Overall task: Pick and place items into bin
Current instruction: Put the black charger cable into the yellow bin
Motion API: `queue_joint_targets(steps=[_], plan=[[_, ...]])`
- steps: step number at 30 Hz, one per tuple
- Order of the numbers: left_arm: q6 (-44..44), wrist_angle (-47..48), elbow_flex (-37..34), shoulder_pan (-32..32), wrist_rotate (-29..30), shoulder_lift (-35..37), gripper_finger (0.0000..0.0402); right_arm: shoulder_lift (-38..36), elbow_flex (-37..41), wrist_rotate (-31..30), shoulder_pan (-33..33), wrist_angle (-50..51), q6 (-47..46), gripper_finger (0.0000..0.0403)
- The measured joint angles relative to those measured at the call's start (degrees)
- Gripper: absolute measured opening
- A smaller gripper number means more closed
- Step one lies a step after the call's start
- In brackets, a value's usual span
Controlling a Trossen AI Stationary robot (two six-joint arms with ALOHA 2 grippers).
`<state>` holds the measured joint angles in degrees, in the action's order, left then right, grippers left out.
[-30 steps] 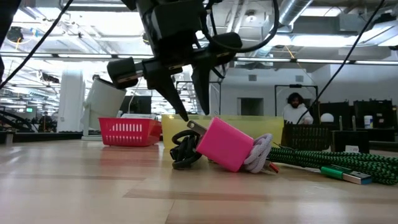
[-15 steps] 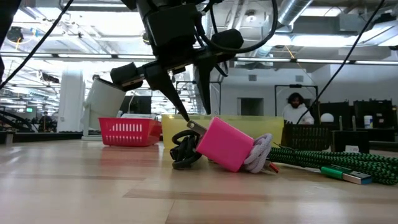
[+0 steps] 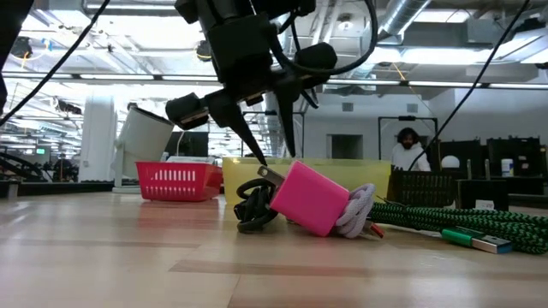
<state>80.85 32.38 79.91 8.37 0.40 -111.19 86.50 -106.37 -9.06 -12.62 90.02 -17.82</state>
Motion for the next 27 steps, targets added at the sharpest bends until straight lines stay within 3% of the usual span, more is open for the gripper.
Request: queue_joint_targets(steps=[5, 27], plan=[[1.6, 0.1, 0.0, 0.3, 3.4, -2.8, 0.0134, 0.0, 0.0, 0.0, 0.0, 0.0, -0.2, 0.0113], [2.4, 1.7, -0.3, 1.3, -1.2, -5.1, 0.0111, 0.0, 0.0, 0.0, -0.1, 0.0, -1.2, 0.0113]])
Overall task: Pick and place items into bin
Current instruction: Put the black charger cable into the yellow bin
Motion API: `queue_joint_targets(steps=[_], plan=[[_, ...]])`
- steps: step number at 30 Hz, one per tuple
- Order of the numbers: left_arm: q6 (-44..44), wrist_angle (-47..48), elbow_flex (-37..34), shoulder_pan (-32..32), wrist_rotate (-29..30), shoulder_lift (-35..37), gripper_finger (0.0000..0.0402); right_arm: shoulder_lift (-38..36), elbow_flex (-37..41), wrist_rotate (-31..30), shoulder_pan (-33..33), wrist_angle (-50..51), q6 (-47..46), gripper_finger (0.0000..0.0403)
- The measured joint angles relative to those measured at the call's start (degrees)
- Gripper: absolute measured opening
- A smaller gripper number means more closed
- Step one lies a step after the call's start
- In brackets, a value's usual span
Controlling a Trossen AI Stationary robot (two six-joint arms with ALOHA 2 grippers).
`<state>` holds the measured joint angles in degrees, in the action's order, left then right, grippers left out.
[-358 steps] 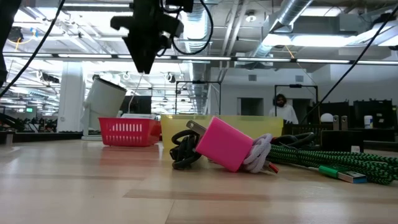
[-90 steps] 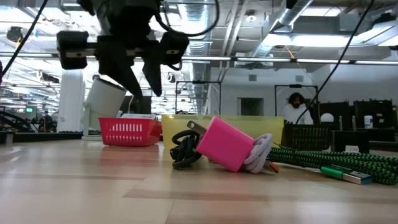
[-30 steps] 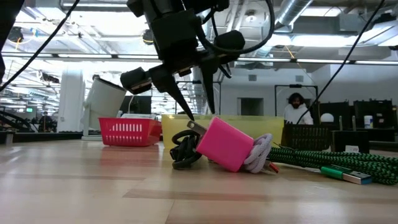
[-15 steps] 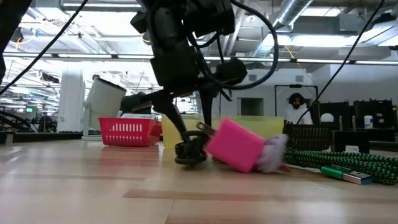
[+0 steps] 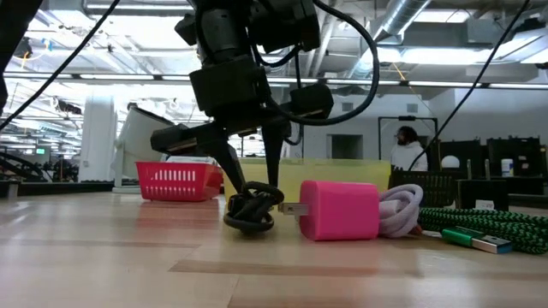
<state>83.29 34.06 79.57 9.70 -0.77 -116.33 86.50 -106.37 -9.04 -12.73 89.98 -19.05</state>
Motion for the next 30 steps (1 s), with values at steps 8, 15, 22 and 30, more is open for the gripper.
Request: queue_joint_targets(steps=[8, 15, 22, 30], plan=[[-0.1, 0.6, 0.0, 1.2, 1.3, 0.0, 0.0039, 0.0, 0.0, -0.1, 0.0, 0.0, 0.0, 0.0113], [-0.5, 1.4, 0.0, 2.8, 6.1, 0.0, 0.0039, 0.0, 0.0, -0.1, 0.0, 0.0, 0.0, 0.0113], [-4.0, 4.4, 0.3, 5.3, 13.1, 0.0, 0.0041, 0.0, 0.0, -0.1, 0.0, 0.0, 0.0, 0.0113], [-17.1, 15.2, 4.3, 5.8, 16.2, -0.1, 0.0039, 0.0, 0.0, -0.2, 0.0, 0.0, 0.0, 0.0113]])
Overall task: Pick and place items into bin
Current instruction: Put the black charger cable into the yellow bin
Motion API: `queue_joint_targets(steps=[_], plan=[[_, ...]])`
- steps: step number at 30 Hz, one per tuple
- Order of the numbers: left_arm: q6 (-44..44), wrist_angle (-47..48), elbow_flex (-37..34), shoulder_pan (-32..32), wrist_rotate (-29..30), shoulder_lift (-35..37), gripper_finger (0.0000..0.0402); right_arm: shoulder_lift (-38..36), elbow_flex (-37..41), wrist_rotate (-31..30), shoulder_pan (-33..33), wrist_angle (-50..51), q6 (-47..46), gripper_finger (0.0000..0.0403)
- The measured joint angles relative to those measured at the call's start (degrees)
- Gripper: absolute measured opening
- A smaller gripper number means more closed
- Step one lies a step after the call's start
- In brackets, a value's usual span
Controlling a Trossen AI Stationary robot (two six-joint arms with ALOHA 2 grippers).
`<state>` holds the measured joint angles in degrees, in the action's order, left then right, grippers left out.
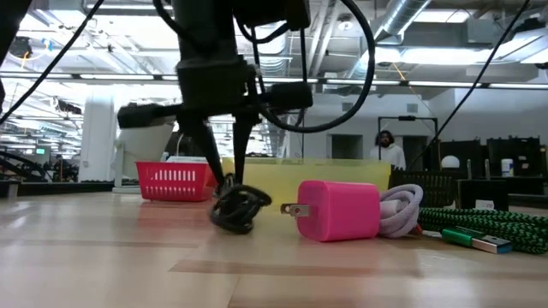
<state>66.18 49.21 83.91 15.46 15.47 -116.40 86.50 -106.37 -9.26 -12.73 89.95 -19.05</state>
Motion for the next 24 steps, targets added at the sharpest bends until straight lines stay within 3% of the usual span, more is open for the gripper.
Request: queue_joint_targets(steps=[14, 24], plan=[[-13.5, 21.8, 15.5, -2.0, 6.5, 0.0, 0.0038, 0.0, 0.0, -0.1, 0.0, 0.0, 0.0, 0.0113], [-21.8, 31.5, 29.1, -9.2, 6.9, 1.3, 0.0038, 0.0, 0.0, 0.0, 0.0, 0.0, 0.0, 0.0113]])
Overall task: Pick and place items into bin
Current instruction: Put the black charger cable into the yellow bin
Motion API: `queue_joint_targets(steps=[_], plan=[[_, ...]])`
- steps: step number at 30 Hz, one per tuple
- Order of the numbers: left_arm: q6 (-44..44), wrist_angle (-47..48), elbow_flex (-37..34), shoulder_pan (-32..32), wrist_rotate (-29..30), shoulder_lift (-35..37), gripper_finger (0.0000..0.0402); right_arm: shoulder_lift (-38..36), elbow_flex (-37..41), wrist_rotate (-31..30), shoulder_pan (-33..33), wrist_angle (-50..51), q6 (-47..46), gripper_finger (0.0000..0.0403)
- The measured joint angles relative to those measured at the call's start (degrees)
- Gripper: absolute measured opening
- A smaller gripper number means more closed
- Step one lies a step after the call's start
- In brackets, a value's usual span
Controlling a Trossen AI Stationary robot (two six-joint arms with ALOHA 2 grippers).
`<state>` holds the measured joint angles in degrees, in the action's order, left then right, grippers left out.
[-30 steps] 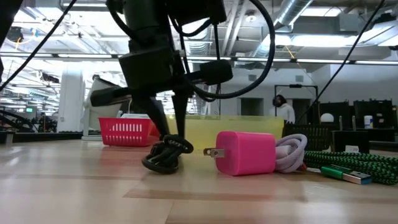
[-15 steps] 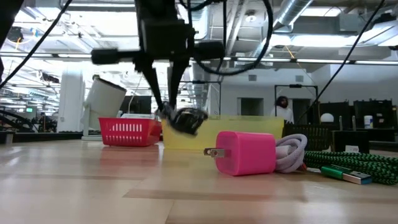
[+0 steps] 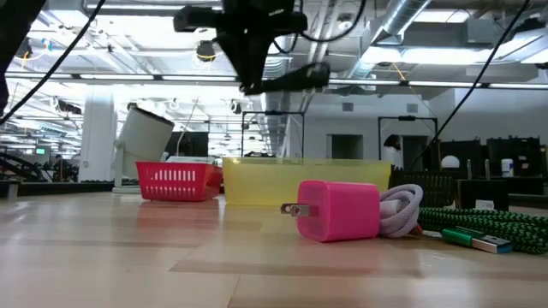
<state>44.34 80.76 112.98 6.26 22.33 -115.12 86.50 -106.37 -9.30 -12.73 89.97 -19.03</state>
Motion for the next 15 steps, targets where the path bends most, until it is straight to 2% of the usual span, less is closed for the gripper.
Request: queue_joint_targets(steps=[9, 15], plan=[[-1.4, -1.5, 1.3, -12.2, -2.7, 4.5, 0.0038, 0.0, 0.0, 0.0, 0.0, 0.0, 0.1, 0.0113], [-3.7, -5.6, 1.3, -20.8, -11.6, 4.6, 0.0038, 0.0, 0.0, 0.0, 0.0, 0.0, 0.1, 0.0113]])
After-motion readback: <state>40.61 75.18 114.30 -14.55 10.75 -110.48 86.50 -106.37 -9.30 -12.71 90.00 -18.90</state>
